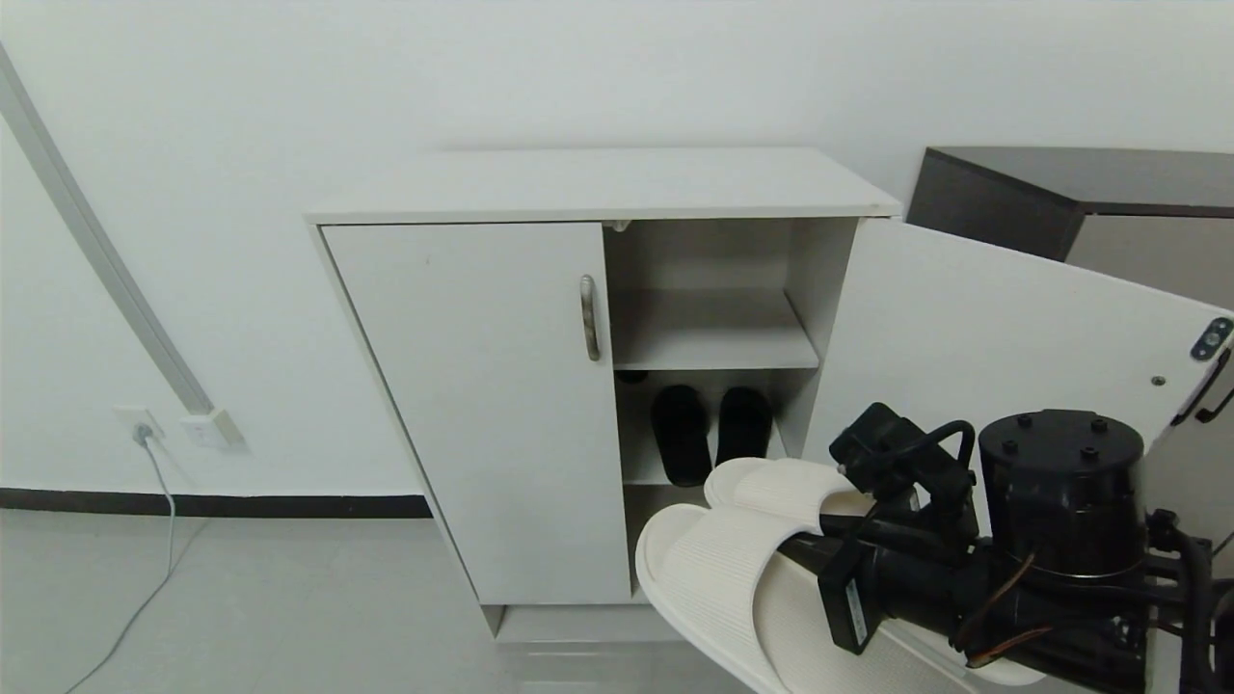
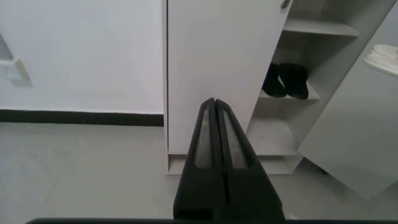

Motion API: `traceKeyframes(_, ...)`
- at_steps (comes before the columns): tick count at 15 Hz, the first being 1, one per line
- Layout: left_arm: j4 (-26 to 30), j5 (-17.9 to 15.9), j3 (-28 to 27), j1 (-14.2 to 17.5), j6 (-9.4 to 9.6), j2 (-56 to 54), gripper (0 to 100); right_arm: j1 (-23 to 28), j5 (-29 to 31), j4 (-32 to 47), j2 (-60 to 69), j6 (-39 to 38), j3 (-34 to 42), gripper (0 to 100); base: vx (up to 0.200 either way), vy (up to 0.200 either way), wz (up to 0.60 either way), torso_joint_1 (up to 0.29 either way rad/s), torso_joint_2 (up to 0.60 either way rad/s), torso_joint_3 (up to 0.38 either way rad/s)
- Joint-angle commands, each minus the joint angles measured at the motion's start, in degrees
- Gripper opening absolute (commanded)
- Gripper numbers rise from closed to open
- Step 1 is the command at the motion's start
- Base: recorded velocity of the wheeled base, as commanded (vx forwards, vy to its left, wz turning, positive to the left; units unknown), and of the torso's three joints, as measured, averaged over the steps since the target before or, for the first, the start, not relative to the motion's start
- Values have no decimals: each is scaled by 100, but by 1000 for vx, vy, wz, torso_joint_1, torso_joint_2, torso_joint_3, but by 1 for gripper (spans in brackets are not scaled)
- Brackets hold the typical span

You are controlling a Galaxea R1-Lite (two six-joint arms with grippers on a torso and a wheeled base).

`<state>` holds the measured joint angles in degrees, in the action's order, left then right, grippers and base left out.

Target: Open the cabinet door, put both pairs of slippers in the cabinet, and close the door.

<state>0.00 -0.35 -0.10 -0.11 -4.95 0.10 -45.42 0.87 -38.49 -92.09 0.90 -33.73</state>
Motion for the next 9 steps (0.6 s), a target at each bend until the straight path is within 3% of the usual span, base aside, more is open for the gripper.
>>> traceKeyframes(1, 0, 0, 1, 2, -6, 8, 0, -2, 1, -19, -72, 6, 16, 0, 0, 0, 0, -90, 452, 359)
traceKeyframes(7, 0, 0, 1, 2, -6, 8, 0, -2, 98, -27, -152, 6, 16, 0, 0, 0, 0, -49, 443, 384)
traceKeyframes(9, 0, 0, 1, 2, -6, 8, 0, -11, 80, -45, -248, -2, 51, 0, 0, 0, 0, -2, 203, 200)
